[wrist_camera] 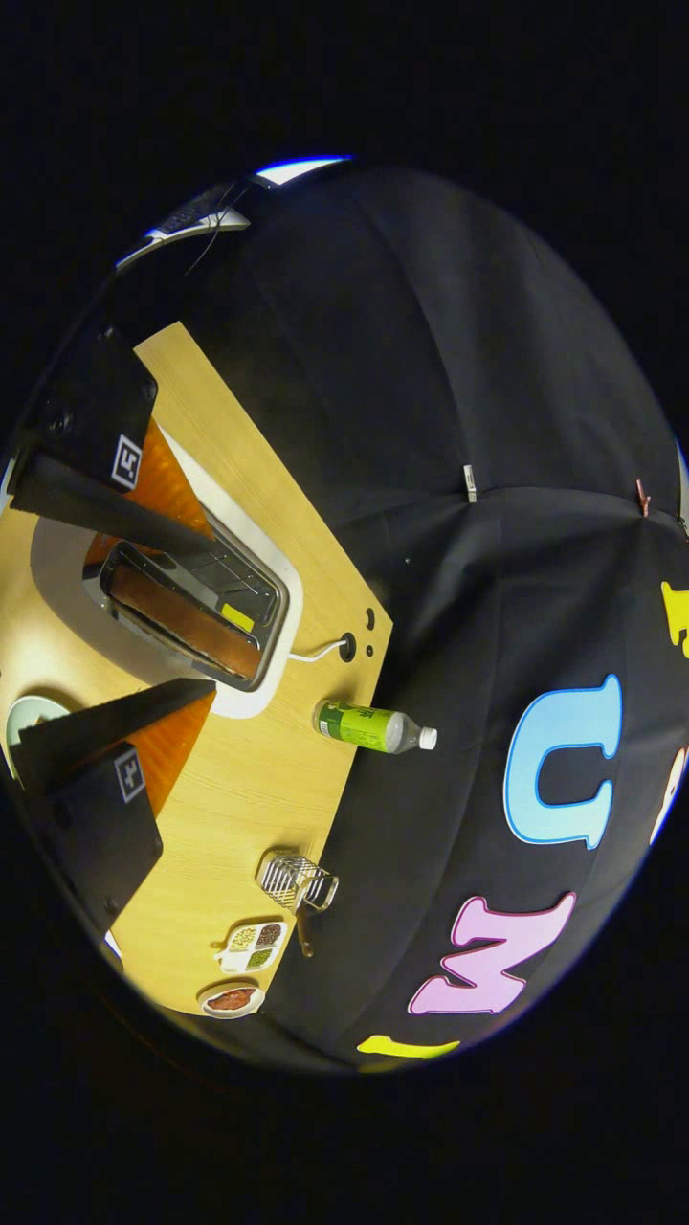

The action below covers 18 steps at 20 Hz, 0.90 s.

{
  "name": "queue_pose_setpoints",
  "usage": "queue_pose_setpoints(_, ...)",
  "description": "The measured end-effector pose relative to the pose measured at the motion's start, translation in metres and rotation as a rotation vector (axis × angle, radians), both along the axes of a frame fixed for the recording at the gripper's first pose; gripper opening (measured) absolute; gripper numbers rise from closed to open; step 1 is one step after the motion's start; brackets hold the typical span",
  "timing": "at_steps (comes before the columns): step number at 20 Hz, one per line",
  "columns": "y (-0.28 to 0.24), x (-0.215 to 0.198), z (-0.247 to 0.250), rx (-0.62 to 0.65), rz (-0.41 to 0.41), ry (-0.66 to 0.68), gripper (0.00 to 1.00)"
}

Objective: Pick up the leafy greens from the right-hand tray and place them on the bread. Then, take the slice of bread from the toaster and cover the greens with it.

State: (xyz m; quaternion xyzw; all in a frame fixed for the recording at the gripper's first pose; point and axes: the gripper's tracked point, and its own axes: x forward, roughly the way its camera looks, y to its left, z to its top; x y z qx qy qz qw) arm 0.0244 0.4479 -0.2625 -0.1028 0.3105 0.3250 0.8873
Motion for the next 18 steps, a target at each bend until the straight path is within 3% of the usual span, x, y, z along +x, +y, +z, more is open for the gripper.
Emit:
queue_pose_setpoints(5, -0.001, 0.002, -0.005, -0.004, -0.007, 0.008, 0.49)
queue_pose_setpoints(7, 0.002, 0.001, -0.005, 0.005, -0.007, 0.027, 0.46)
queue_pose_setpoints(12, 0.003, 0.003, -0.007, 0.019, -0.02, 0.093, 0.22)
queue_pose_setpoints(18, 0.003, 0.001, 0.008, 0.054, 0.028, 0.142, 0.13)
